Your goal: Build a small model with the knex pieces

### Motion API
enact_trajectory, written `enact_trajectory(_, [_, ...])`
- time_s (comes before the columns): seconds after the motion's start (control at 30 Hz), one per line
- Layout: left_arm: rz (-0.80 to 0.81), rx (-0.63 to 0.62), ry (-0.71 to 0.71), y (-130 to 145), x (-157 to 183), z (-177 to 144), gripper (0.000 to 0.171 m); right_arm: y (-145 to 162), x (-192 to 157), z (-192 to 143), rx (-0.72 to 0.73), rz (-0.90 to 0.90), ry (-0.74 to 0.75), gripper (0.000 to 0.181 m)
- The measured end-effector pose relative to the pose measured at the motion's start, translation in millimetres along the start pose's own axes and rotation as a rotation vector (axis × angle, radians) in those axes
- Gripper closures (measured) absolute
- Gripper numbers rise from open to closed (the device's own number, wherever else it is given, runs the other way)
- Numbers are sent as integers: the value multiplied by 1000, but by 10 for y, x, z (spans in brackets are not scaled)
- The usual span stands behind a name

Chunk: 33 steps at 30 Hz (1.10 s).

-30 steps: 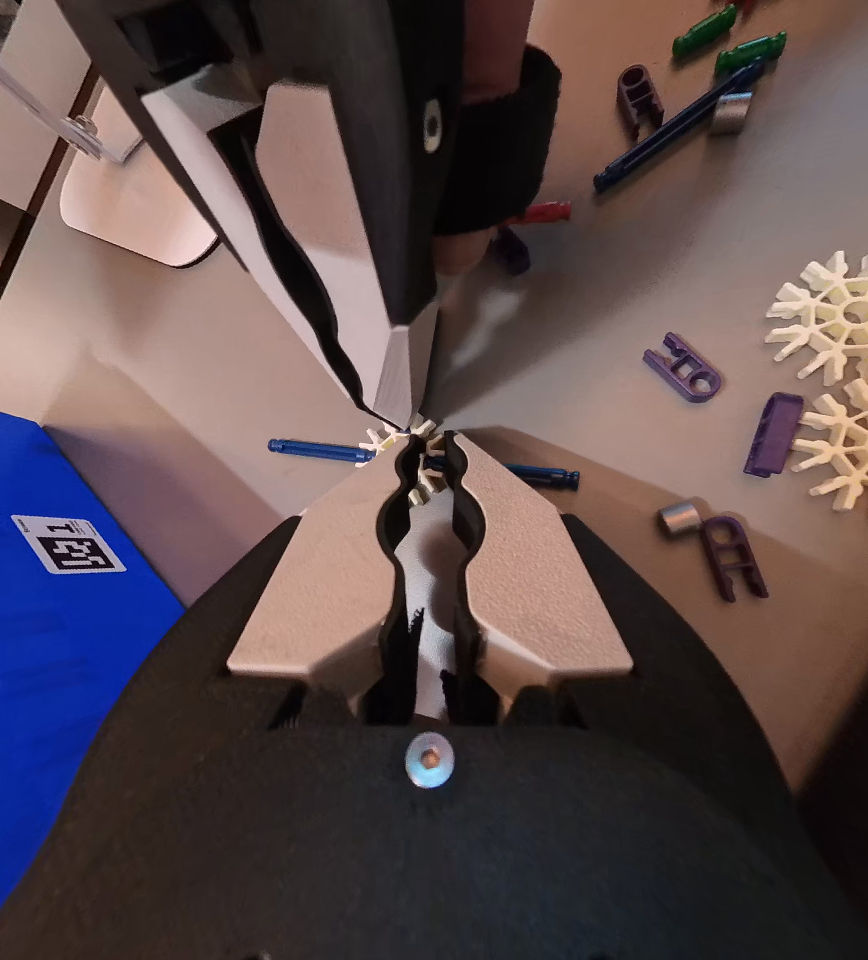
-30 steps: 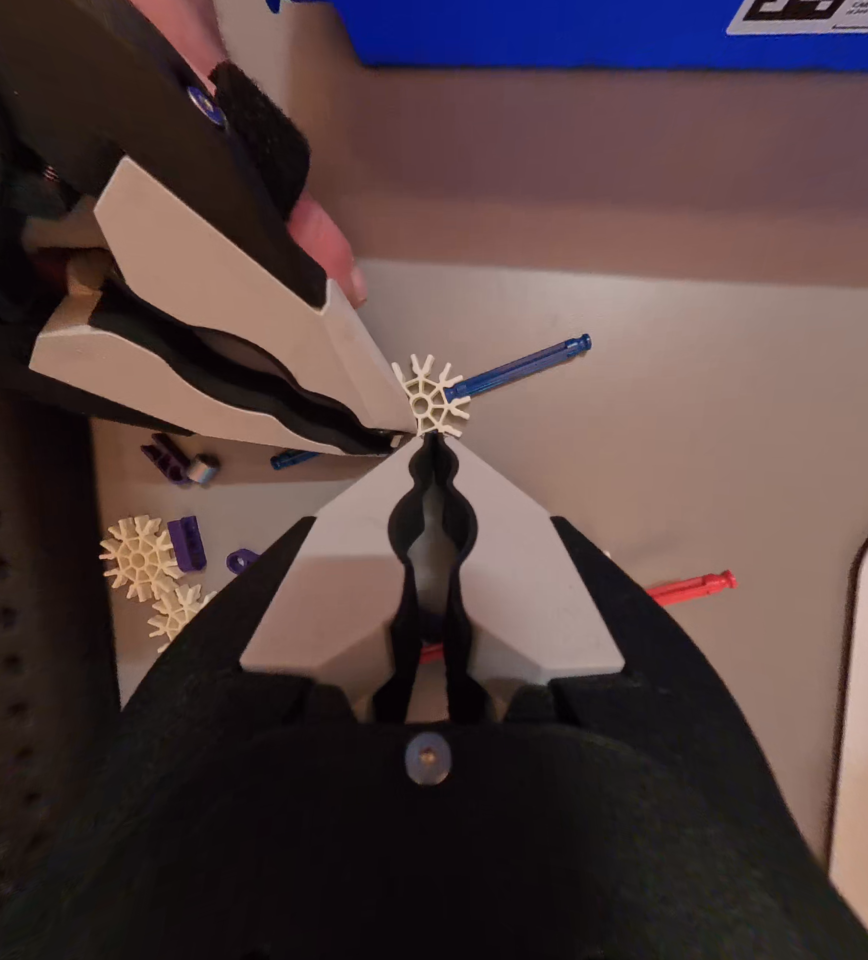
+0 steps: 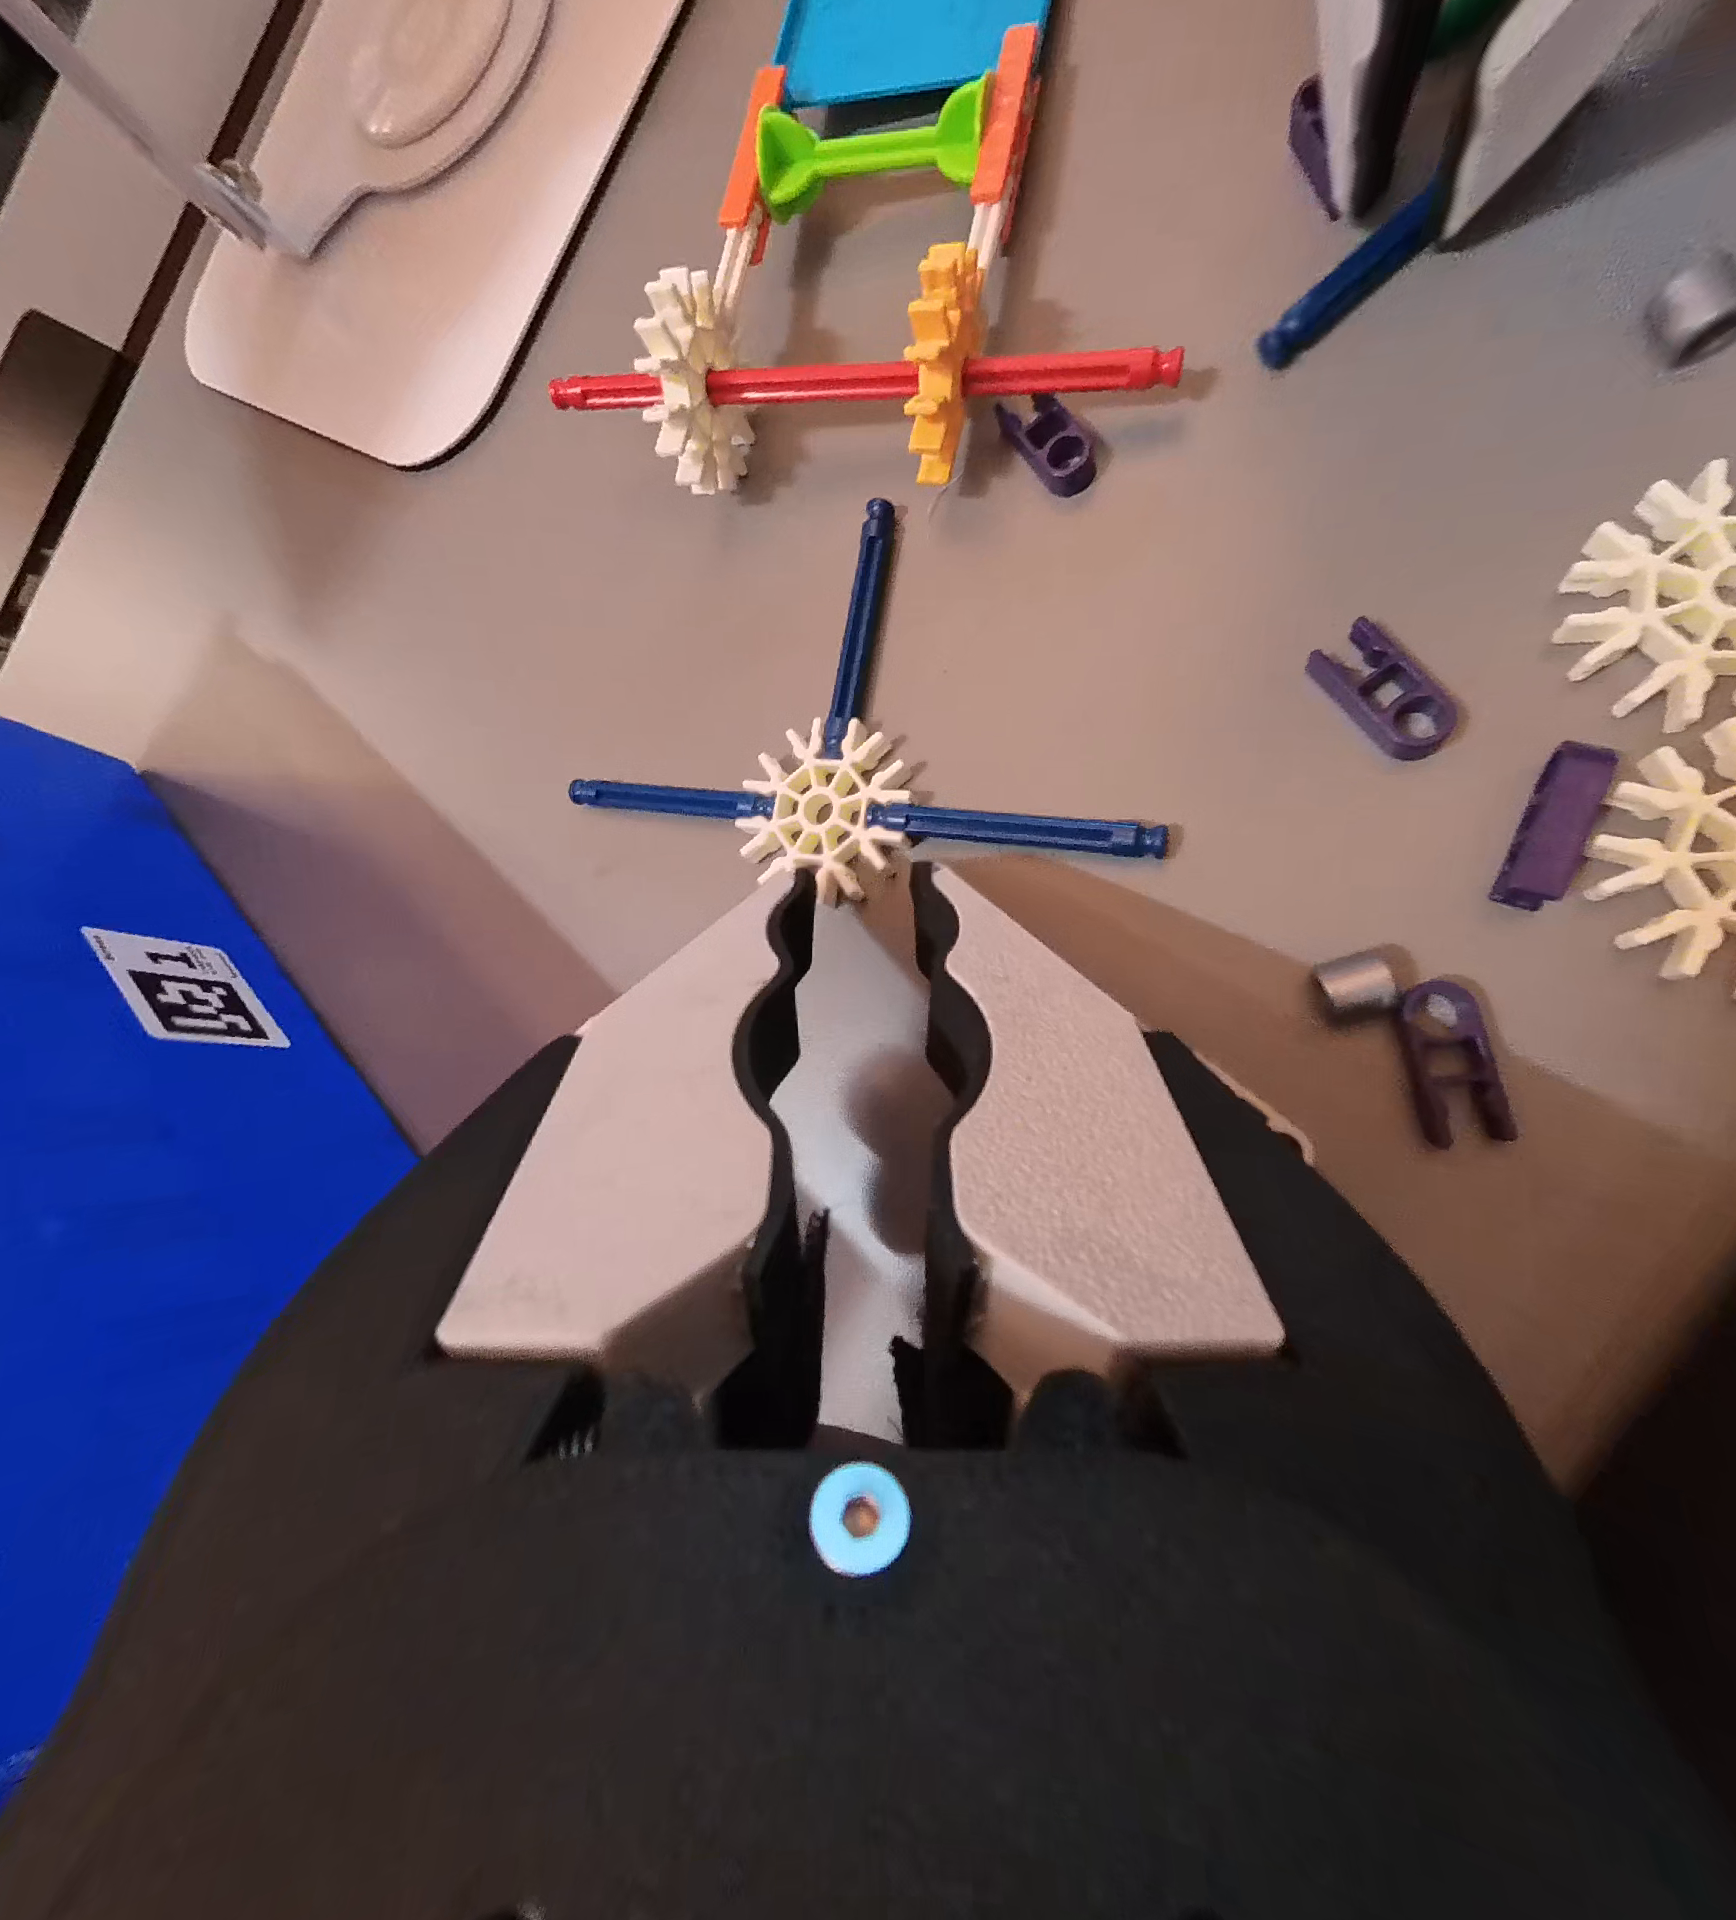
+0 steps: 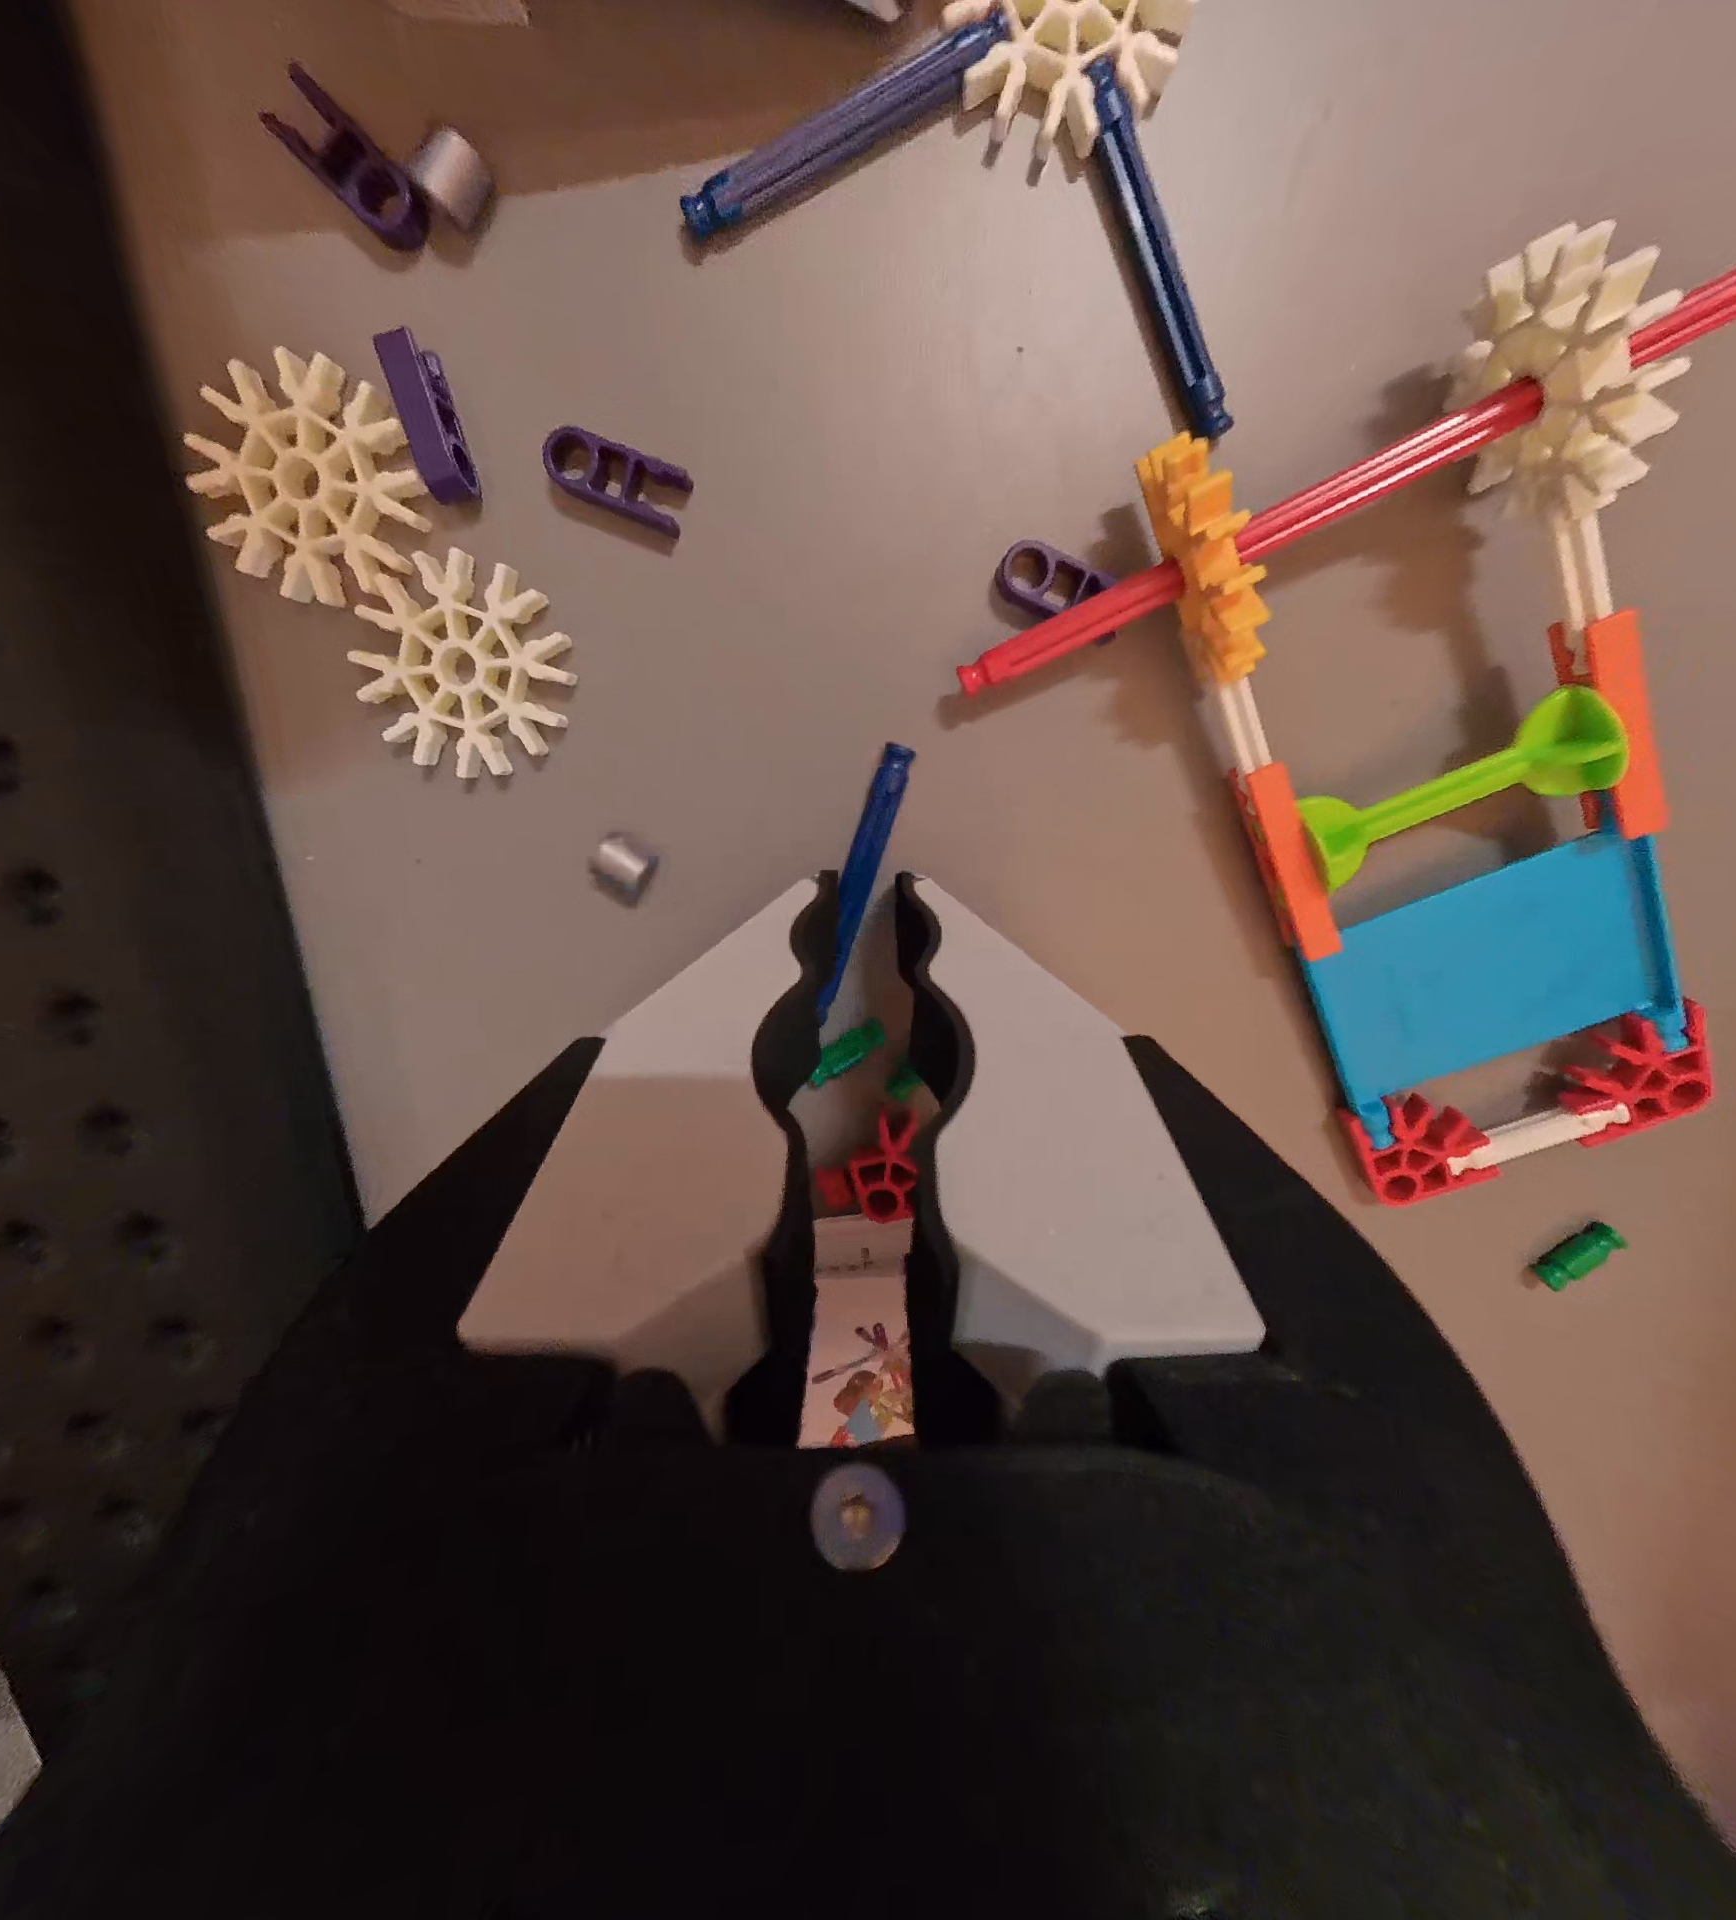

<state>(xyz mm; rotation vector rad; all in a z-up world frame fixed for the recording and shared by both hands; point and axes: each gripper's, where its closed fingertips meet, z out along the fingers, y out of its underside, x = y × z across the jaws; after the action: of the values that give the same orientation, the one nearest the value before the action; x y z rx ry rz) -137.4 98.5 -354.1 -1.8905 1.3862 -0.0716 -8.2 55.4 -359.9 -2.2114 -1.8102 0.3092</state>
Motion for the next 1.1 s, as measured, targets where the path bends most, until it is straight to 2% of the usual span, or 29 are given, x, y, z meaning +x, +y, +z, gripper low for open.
enact_trajectory(0.23, [-24,56,-76,-7,-142,-178,154,-109,-40,8,37,-13,-51,179])
enact_trajectory(0.3, [-30,71,-112,9,-192,-239,154,-289,-44,-73,91,-46,-48,179])
enact_trajectory(0.4, [-34,94,-177,9,-272,-348,154,-732,10,-145,179,-113,-5,179])
enact_trajectory(0.67, [-6,125,-259,0,-291,-529,154,-1516,171,286,138,-276,-58,179])
enact_trajectory(0.9, [18,84,-249,129,-249,-386,151,-1659,185,476,97,-312,-122,179])
enact_trajectory(1.1, [33,57,-225,152,-222,-279,150,-1609,131,483,93,-307,-171,179])
